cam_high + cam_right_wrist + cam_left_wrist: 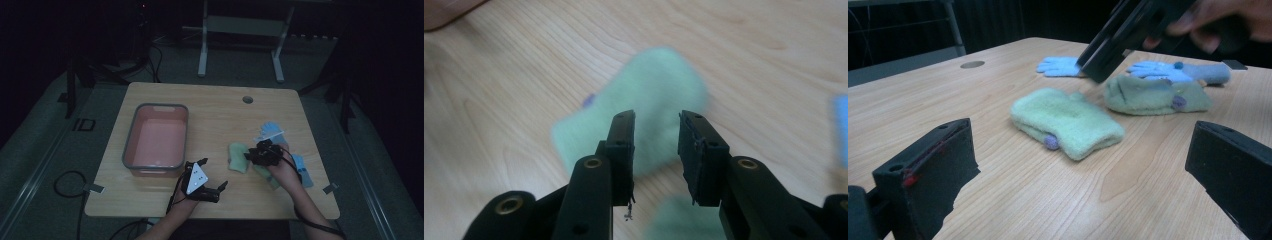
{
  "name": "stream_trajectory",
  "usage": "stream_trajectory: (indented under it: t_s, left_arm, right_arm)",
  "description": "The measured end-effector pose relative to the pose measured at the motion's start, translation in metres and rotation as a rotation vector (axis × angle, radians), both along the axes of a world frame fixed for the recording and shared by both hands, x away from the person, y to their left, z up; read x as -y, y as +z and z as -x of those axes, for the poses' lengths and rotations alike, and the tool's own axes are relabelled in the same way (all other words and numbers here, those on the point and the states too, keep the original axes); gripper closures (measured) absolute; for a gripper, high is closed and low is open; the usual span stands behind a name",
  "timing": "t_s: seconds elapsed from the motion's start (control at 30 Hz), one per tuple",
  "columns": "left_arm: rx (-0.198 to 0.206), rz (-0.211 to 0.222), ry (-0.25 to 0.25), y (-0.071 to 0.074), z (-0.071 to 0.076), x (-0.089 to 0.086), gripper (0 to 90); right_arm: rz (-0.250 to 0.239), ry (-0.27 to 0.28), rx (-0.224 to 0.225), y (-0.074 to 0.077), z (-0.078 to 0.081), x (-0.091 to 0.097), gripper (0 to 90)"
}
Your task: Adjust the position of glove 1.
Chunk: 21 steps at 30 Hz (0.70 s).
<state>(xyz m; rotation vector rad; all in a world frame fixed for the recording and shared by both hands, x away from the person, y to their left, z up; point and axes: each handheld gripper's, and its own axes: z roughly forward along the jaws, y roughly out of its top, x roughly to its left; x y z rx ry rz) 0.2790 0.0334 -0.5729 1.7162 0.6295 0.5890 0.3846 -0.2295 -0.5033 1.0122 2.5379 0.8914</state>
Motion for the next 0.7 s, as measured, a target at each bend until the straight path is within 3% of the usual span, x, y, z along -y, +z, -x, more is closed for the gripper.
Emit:
stream_trajectory:
  t_s: [0.13,0.23,0.47,0.6,0.7]
  left_arm:
    - [0.001,-0.002,0.001,0.0,0.0,0.0,0.0]
    - [0.0,-0.003,0.001,0.0,0.0,0.0,0.0]
    - [0.003,-0.002,0.0,0.0,0.0,0.0,0.0]
    - [-0.003,0.004,-0.003,0.0,0.0,0.0,0.0]
    - [-0.001,0.006,-0.001,0.0,0.0,0.0,0.0]
  right_arm:
    - [0.007,0.028,0.009,0.013,0.008,0.024,68.7]
    - [0.023,0.04,0.01,0.014,0.014,0.039,67.8]
    - [0.043,0.014,-0.042,-0.007,0.024,0.061,60.6]
    - [0.119,-0.003,-0.062,-0.024,0.026,0.065,59.3]
    - [0.11,-0.003,-0.045,-0.03,0.028,0.065,60.8]
